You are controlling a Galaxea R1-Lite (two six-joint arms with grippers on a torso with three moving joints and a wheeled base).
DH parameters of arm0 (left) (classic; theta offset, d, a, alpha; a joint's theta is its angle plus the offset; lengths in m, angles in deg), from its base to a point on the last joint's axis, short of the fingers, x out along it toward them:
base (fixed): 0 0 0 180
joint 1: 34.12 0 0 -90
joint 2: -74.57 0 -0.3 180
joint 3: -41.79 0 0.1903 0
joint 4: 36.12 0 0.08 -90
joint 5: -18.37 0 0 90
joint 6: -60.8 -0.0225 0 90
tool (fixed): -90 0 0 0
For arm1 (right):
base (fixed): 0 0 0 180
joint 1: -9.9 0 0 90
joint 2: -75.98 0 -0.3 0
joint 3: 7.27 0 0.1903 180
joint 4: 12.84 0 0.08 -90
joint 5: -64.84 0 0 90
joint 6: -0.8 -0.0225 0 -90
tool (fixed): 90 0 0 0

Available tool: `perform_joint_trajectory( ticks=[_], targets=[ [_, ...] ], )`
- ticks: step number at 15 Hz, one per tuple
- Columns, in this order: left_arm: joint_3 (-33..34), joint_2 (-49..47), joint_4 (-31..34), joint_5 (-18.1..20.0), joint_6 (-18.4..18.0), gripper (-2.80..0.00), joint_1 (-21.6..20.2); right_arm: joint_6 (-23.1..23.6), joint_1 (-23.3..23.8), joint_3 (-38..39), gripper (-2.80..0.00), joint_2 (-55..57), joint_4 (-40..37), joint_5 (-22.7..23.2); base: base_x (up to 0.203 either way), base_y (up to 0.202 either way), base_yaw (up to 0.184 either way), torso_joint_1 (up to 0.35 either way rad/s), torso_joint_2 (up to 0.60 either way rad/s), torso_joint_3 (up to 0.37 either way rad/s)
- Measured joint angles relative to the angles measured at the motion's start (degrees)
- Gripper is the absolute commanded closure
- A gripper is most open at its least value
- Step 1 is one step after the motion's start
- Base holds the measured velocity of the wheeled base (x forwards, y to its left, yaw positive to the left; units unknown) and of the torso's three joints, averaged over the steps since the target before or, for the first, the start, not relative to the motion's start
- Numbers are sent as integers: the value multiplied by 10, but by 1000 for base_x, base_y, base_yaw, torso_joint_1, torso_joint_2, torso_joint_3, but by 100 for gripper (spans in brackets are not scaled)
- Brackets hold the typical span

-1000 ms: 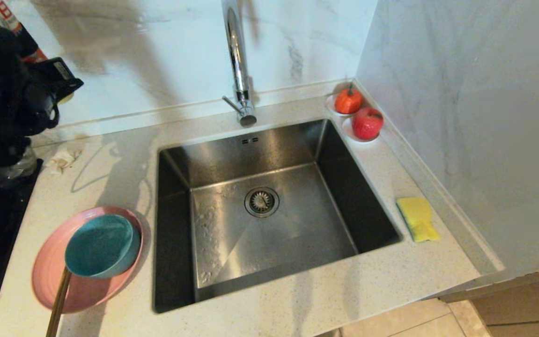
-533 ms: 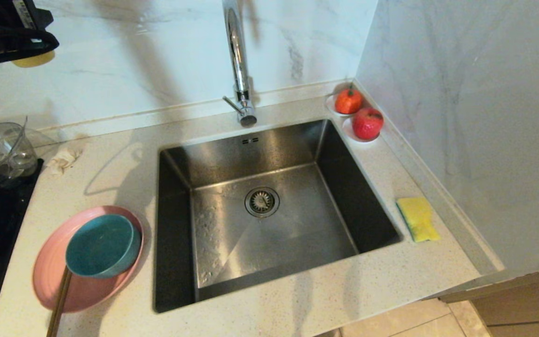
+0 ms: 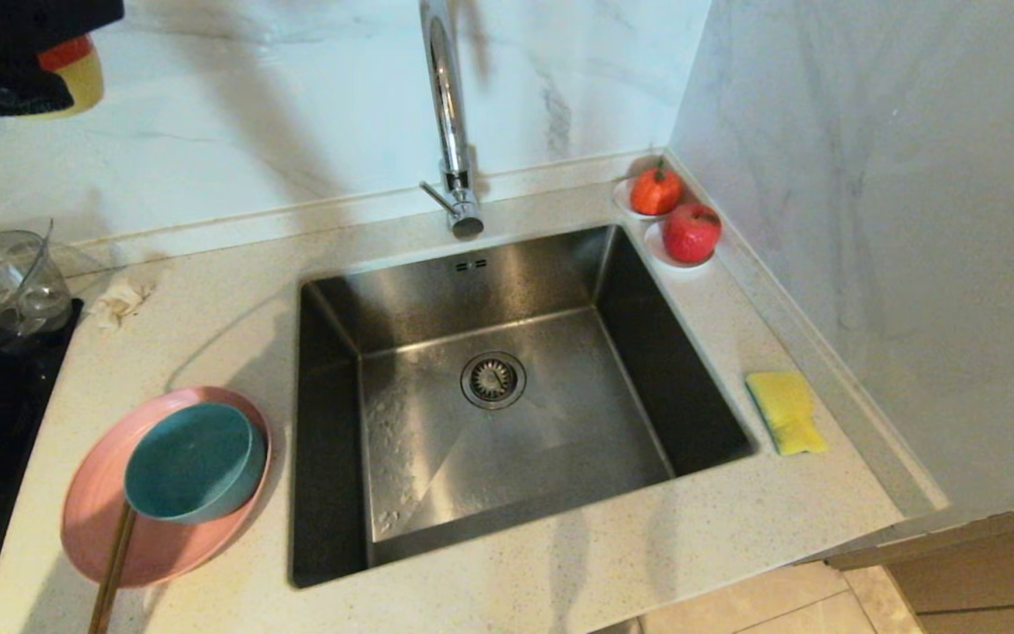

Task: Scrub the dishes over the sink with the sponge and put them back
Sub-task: Squeeze it onto the sponge

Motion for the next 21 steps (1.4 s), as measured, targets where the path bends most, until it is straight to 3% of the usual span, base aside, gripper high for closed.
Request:
perform_joint_trajectory(
  ticks=[5,10,13,17,21],
  targets=[
    [-4,20,110,4,-32,0,97,0,0,0,0,0,0,0,0,0,0,0,0,0],
    [-18,-5,116,18,-73,0,136,0,0,0,0,0,0,0,0,0,0,0,0,0],
    [-23,-35,116,21,-77,0,173,0,0,0,0,0,0,0,0,0,0,0,0,0],
    [-77,-100,115,19,-83,0,224,0,0,0,0,0,0,0,0,0,0,0,0,0],
    [-93,-148,117,17,-91,0,248,0,0,0,0,0,0,0,0,0,0,0,0,0]
  ],
)
